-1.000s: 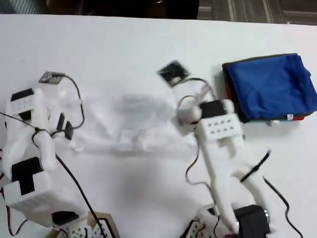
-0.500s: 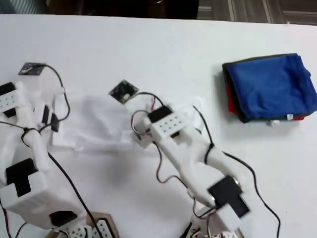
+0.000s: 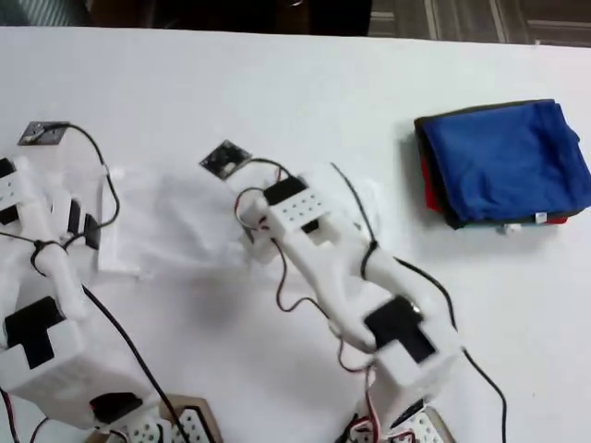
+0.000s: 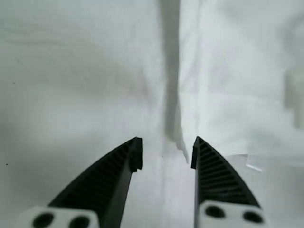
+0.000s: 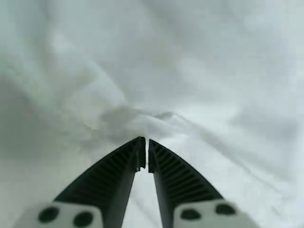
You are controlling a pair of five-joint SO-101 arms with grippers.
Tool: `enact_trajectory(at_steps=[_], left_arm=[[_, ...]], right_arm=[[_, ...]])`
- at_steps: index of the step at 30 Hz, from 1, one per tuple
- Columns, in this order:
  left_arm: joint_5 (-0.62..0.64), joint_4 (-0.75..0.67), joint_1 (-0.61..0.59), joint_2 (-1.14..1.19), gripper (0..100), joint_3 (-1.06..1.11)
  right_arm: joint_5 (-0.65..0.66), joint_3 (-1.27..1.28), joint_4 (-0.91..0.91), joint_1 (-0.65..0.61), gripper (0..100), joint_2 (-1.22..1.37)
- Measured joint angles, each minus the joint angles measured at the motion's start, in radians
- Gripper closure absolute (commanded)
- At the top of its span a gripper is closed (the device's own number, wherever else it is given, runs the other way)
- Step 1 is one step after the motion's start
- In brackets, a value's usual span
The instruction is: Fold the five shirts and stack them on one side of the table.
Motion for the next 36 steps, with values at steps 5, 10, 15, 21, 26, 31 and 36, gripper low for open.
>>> enact_trajectory(at_steps=[5,10,15,21,26,31,36], left_arm=[[0.114,-0.075,-0.002,0.003,70,0.0],[0.169,-0.132,-0.002,0.021,70,0.0],[0.178,-0.133,0.025,0.16,70,-0.077],[0.181,-0.011,0.064,0.387,70,-0.325],[0.186,0.141,0.124,0.563,70,-0.574],[0.187,0.284,0.147,0.736,70,-0.796],[0.187,0.419,0.149,0.882,70,-1.023]], right_arm=[[0.002,0.0,0.126,0.074,97.8,-0.304],[0.129,0.012,0.331,0.184,97.8,-0.577],[0.236,0.109,0.431,0.362,97.8,-0.806],[0.311,0.21,0.468,0.531,97.8,-1.062],[0.325,0.298,0.503,0.594,97.8,-1.212],[0.325,0.416,0.491,0.717,97.8,-1.289],[0.327,0.582,0.396,0.844,97.8,-1.295]])
